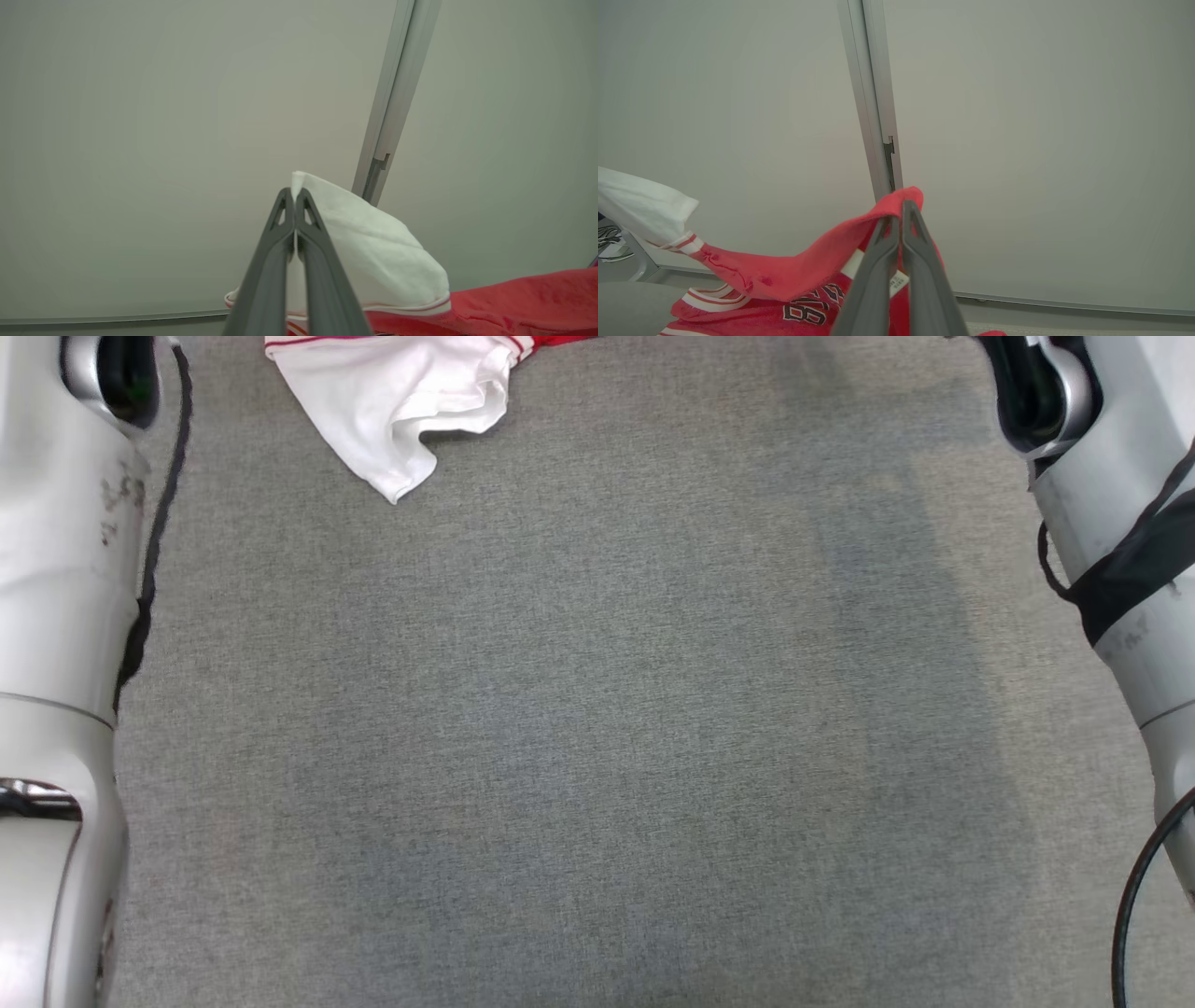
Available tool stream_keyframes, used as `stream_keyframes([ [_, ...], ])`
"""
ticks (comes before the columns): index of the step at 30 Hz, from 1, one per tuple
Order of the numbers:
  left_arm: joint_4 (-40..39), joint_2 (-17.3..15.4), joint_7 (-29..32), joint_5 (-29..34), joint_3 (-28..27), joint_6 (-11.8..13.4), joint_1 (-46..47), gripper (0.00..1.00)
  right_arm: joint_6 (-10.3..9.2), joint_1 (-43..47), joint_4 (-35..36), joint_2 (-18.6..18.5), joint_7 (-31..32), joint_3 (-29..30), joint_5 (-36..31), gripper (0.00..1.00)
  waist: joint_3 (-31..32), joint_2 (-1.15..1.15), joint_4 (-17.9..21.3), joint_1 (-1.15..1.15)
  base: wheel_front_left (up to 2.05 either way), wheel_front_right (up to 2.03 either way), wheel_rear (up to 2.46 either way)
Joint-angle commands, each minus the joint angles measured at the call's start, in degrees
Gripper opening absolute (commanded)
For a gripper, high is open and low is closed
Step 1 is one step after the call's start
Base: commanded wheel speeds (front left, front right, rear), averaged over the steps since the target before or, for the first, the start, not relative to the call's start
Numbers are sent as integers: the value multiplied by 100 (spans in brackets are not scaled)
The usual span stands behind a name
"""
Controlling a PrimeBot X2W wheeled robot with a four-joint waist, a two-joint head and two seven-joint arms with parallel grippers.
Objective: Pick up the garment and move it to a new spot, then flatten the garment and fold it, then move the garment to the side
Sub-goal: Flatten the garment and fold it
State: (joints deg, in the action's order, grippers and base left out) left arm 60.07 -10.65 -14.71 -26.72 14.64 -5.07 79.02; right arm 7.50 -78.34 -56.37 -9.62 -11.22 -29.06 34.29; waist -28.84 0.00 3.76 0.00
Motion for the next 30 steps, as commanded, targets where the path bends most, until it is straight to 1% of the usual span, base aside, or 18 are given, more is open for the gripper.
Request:
stream_keyframes([
  [1, 100, 12, -32, -99, -77, -55, -157, 0, -3, 48, -57, -3, -107, -124, 118, 0, -72, 0, -60, 0, 0, 0, 0],
  [3, 176, 50, -46, -165, -127, -103, -285, 0, -3, 185, -91, -24, -199, -265, 324, 0, -73, 0, -84, 0, 0, 0, 0],
  [5, 20, 44, -52, -206, -238, -140, -440, 0, -3, 341, -35, -82, -284, -409, 485, 0, -36, 0, -102, 0, 0, 0, 0],
  [8, -422, 132, -48, -199, -446, -158, -1026, 0, -3, 792, 167, -204, -368, -591, 714, 0, 108, 0, -158, 0, 0, 0, 0],
  [11, -1093, 156, -50, -115, -726, -178, -1786, 0, -3, 1406, 604, -389, -401, -645, 887, 0, 337, 0, -171, 0, 0, 0, 0],
  [16, -2500, 285, -51, 232, -1139, -112, -3487, 0, -3, 2833, 1640, -739, -397, -328, 818, 0, 756, 0, -175, 0, 0, 0, 0],
  [20, -3594, 341, -52, 491, -1330, -75, -4875, 0, -3, 3984, 2281, -874, -398, -60, 657, 0, 1115, 0, -169, 0, 0, 0, 0],
  [24, -4567, 346, -51, 610, -1411, 65, -6124, 0, -3, 4991, 2773, -923, -399, 239, 506, 0, 1463, 0, -167, 0, 0, 0, 0],
  [26, -5063, 269, 44, 677, -1448, 178, -6661, 0, -3, 5466, 2932, -928, -399, 399, 435, 0, 1628, 0, -192, 0, 0, 0, 0],
  [27, -5063, 269, 44, 677, -1448, 178, -6661, 0, -3, 5466, 2932, -928, -399, 399, 435, 0, 1628, 0, -192, 0, 0, 0, 0],
  [30, -5872, 223, 394, 741, -1438, 349, -7384, 0, -3, 6048, 3156, -981, -399, 535, 281, 0, 1861, 0, -252, 0, 0, 0, 0],
])
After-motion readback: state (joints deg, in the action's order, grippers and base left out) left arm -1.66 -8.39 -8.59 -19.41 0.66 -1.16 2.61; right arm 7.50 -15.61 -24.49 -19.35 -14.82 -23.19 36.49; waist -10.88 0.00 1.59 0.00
